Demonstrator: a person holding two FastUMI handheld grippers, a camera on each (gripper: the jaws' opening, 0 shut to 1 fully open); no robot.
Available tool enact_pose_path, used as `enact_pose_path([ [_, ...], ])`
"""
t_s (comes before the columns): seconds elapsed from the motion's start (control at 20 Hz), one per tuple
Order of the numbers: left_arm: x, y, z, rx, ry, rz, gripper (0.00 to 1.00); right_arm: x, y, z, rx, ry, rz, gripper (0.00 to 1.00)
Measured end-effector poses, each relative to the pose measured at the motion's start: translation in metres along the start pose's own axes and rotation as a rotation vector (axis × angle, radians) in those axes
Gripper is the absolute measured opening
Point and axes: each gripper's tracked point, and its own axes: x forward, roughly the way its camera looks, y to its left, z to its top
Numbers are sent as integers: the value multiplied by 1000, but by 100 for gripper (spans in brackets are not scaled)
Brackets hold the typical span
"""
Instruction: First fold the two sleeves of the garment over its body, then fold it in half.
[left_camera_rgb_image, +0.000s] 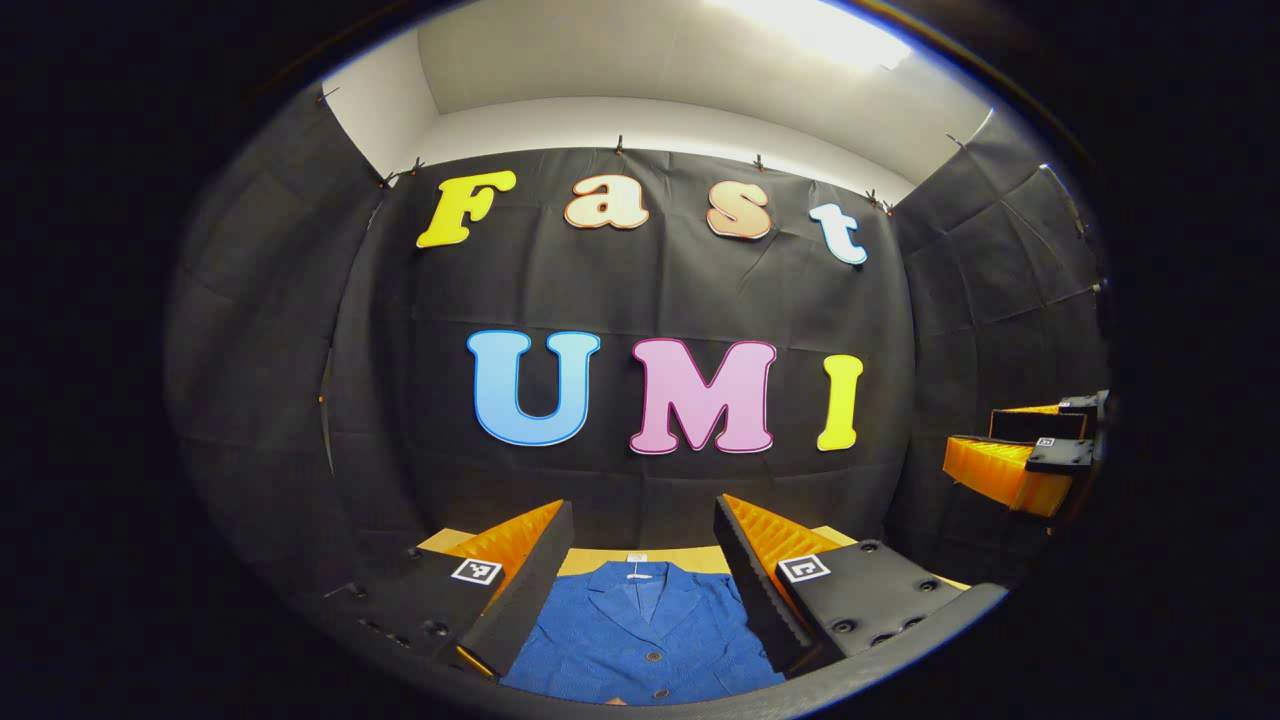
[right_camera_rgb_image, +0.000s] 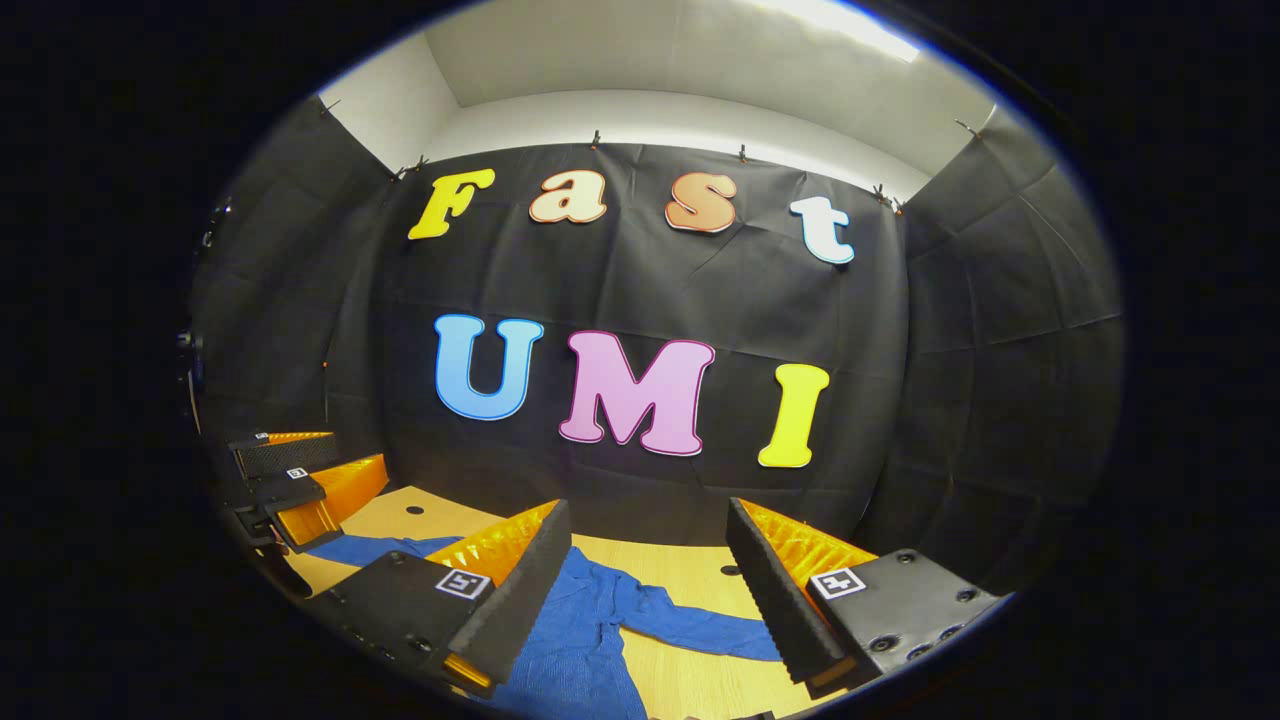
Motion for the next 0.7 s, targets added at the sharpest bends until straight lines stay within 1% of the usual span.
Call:
enact_pose_path([
  [0.3,4,-4,3,3,-4,-9,83,1,-3,0,-4,-1,-9,100],
  [0.7,4,-1,-6,-5,24,-5,83,9,-3,-3,12,10,-14,100],
])
